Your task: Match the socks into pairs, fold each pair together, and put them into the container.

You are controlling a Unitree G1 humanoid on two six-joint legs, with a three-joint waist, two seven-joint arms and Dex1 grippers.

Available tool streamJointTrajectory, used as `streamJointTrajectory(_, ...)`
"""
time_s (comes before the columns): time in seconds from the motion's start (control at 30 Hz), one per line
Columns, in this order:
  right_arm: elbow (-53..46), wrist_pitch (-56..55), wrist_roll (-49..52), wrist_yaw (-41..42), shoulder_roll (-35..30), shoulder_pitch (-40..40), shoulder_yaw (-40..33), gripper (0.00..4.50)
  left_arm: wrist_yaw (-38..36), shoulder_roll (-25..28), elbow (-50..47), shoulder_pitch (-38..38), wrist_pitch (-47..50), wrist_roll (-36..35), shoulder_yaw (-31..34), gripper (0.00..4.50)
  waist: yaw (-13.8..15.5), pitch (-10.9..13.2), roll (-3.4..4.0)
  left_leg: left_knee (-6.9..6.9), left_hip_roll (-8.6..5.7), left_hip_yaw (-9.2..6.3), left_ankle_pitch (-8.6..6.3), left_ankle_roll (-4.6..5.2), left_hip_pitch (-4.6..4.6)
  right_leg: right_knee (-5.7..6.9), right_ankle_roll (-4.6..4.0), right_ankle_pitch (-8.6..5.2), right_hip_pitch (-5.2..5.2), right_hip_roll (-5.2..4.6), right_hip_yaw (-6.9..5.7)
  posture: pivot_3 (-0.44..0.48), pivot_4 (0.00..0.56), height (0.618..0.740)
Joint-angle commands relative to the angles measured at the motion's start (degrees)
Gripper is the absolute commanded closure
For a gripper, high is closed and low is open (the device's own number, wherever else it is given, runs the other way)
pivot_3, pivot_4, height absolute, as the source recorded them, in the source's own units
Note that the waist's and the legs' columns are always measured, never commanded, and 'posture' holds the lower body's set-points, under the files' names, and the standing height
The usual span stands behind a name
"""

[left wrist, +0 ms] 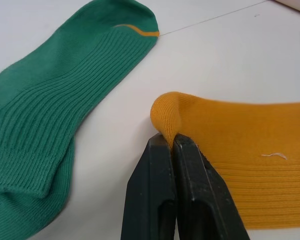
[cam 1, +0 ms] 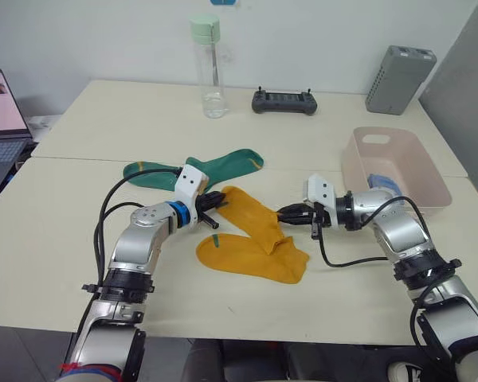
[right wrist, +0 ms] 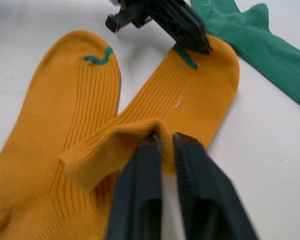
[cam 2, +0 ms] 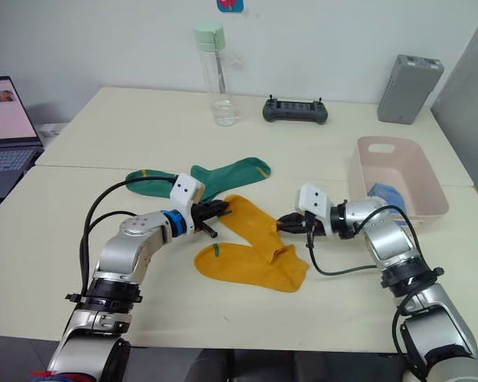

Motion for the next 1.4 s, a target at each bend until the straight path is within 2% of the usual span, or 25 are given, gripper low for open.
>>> streamJointTrajectory(0.03, -0.3, -2.1, -1.1, -0.3, -2.7, -0.7, -2.8, 2.72, 1.6, -0.3, -4.0, 0.2, 0.7, -0.9, 1.0, 4.50, 0.0, 0.0, 0.00, 0.00, 0.00, 0.00, 0.00, 0.00, 0.00, -0.01, 0.01, 0.00, 0.00, 0.00, 0.01, 0.000, 0.150, 0.740)
streamJointTrajectory(0.17, -6.0, 3.7, 2.0, -2.6, -5.5, 3.2, -7.6, 1.32, 2.9, 0.2, -5.5, 1.3, 0.9, -1.2, 1.7, 4.50, 0.0, 0.0, 0.01, 0.01, 0.00, 0.00, 0.00, 0.00, 0.03, -0.01, 0.07, -0.04, 0.03, 0.00, 0.01, 0.000, 0.150, 0.740)
streamJointTrajectory(0.27, -17.8, 16.8, 8.2, -5.7, -6.3, 10.9, -12.0, 0.23, 3.8, 0.9, -6.6, 2.7, -0.3, -1.0, 2.7, 4.50, 0.0, 0.0, 0.00, -0.04, 0.01, -0.03, 0.00, 0.00, 0.04, -0.02, 0.04, -0.03, 0.06, 0.00, 0.01, 0.000, 0.150, 0.740)
streamJointTrajectory(0.3, -21.8, 21.4, 10.7, -6.4, -6.6, 13.7, -12.9, 0.06, 3.7, 1.2, -6.9, 3.0, -0.5, -1.0, 2.7, 4.50, 0.0, 0.0, 0.01, -0.06, 0.01, -0.04, -0.01, -0.01, 0.07, -0.02, 0.00, -0.01, 0.09, 0.00, -0.01, 0.000, 0.150, 0.740)
streamJointTrajectory(0.47, -32.8, 42.2, 18.7, -17.2, -2.6, 20.1, -16.6, 0.06, 3.3, 1.7, -7.9, 3.6, -0.1, -1.7, 2.7, 4.50, -0.5, 0.0, 0.01, -0.09, 0.01, -0.03, 0.00, -0.01, 0.07, -0.03, 0.10, -0.07, 0.07, 0.00, 0.04, 0.000, 0.150, 0.740)
streamJointTrajectory(0.57, -33.4, 51.7, 21.8, -26.3, 4.0, 19.3, -20.0, 0.06, 1.9, 1.7, -8.5, 3.5, -0.4, -1.5, 1.3, 4.50, -0.6, 0.0, 0.00, -0.03, 0.01, 0.04, 0.01, 0.00, 0.25, -0.02, 0.31, -0.10, 0.16, 0.01, 0.16, 0.000, 0.150, 0.740)
streamJointTrajectory(0.67, -33.2, 55.2, 22.6, -30.7, 7.8, 18.3, -21.1, 0.06, 1.9, 1.4, -8.9, 3.6, -0.3, -1.3, 0.9, 4.50, -0.5, 0.0, 0.00, 0.03, 0.00, 0.10, 0.01, 0.00, 0.26, -0.02, 0.36, -0.07, 0.18, 0.01, 0.25, 0.000, 0.150, 0.740)
streamJointTrajectory(0.83, -29.4, 54.2, 21.8, -36.1, 13.6, 15.4, -19.6, 0.06, 1.5, 1.6, -8.8, 3.8, -1.0, -0.3, -0.3, 4.50, -0.6, 0.0, 0.00, 0.07, 0.01, 0.27, 0.00, 0.00, 0.24, -0.09, 0.41, -0.06, 0.13, 0.00, 0.37, 0.000, 0.150, 0.740)
streamJointTrajectory(0.93, -29.0, 53.8, 22.2, -37.3, 15.3, 14.7, -19.7, 0.66, 1.7, 1.5, -9.2, 3.9, -0.9, -0.4, -0.3, 4.50, -0.5, 0.0, 0.00, -0.09, 0.01, 0.26, 0.00, 0.00, 0.20, -0.06, 0.34, -0.09, 0.02, 0.01, 0.35, 0.000, 0.150, 0.740)
streamJointTrajectory(1.27, -26.6, 53.1, 22.8, -37.0, 13.7, 12.9, -20.8, 4.29, 4.1, 1.0, -13.9, 6.4, 2.0, -2.5, 1.7, 4.50, -0.5, 0.0, 0.00, -0.26, 0.01, 0.25, -0.01, 0.00, 0.01, -0.08, 0.28, -0.10, -0.18, 0.01, 0.31, 0.000, 0.150, 0.740)
streamJointTrajectory(1.3, -25.4, 52.1, 22.0, -36.7, 12.9, 12.1, -20.6, 4.47, 4.5, 0.7, -14.9, 6.8, 2.8, -3.1, 2.2, 4.50, -0.5, 0.0, 0.00, -0.25, 0.01, 0.26, -0.01, 0.00, 0.01, -0.08, 0.30, -0.11, -0.18, 0.01, 0.31, 0.000, 0.150, 0.740)
streamJointTrajectory(1.4, -18.6, 46.5, 18.0, -34.3, 9.5, 8.0, -17.7, 4.47, 6.8, -1.6, -17.2, 8.7, 4.6, -4.7, 3.2, 4.50, -0.5, 0.0, 0.00, -0.16, 0.01, 0.29, 0.00, 0.00, 0.02, -0.08, 0.32, -0.10, -0.15, 0.00, 0.35, 0.000, 0.150, 0.740)
